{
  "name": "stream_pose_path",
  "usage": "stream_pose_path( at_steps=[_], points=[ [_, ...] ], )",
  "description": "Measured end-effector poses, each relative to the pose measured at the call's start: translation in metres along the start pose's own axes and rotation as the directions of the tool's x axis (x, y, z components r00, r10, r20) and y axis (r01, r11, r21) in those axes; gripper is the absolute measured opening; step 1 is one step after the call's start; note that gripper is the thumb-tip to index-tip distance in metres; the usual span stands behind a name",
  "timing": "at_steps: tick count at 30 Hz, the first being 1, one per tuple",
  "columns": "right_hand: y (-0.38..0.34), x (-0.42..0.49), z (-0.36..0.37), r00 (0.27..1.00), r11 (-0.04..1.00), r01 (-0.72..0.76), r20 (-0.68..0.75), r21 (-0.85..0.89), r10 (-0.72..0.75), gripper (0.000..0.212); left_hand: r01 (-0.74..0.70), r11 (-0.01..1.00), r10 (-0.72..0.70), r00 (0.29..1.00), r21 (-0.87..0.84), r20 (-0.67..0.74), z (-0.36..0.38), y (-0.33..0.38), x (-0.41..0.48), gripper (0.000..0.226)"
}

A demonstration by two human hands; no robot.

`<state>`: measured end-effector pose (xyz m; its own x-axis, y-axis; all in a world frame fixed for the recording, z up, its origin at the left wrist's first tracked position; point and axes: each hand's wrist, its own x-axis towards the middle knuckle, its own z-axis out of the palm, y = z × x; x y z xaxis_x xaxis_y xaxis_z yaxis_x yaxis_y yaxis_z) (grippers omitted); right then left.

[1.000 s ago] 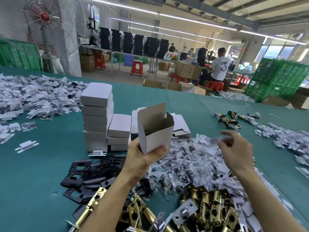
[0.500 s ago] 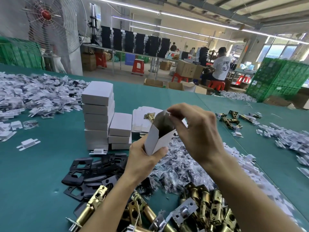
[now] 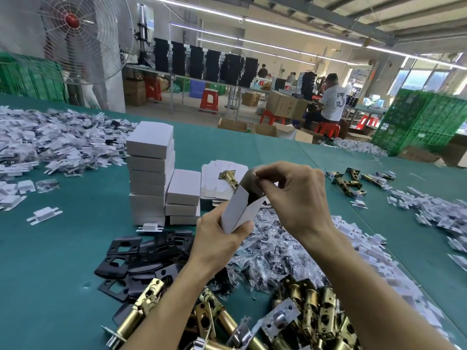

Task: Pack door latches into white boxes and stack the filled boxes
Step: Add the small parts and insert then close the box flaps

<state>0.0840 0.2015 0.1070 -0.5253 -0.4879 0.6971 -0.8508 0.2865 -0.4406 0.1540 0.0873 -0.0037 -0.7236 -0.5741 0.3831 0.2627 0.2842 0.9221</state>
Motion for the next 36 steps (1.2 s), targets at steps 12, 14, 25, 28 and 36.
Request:
stream_pose_path(
  at_steps=[12, 14, 25, 28, 36],
  points=[
    [-0.019, -0.005, -0.013, 0.955, 0.962, 0.245, -0.199, 0.123, -0.218, 0.012, -0.113, 0.975, 0.086, 0.986, -0.192, -0.141, -0.001, 0.014, -0.006, 0.018],
    [-0.02, -0.006, -0.013, 0.931, 0.95, 0.309, -0.22, 0.048, -0.292, 0.01, -0.128, 0.976, 0.102, 0.983, -0.174, -0.153, -0.001, 0.013, -0.005, 0.017],
    [-0.002, -0.003, 0.001, 0.984, 0.966, 0.033, 0.179, -0.256, 0.014, 0.019, -0.1, 0.994, 0.105, 0.984, 0.041, -0.147, 0.0, 0.002, 0.0, 0.012],
    [0.0, 0.002, -0.004, 0.901, 0.95, 0.082, 0.429, -0.3, 0.058, 0.027, -0.021, 0.995, 0.036, 0.987, 0.093, -0.157, -0.002, -0.003, 0.002, 0.025],
    [0.009, 0.004, -0.001, 0.899, 0.988, 0.09, 0.436, -0.129, -0.025, 0.028, 0.032, 0.995, -0.02, 0.992, 0.096, -0.124, -0.003, -0.001, 0.003, 0.029]
  ],
)
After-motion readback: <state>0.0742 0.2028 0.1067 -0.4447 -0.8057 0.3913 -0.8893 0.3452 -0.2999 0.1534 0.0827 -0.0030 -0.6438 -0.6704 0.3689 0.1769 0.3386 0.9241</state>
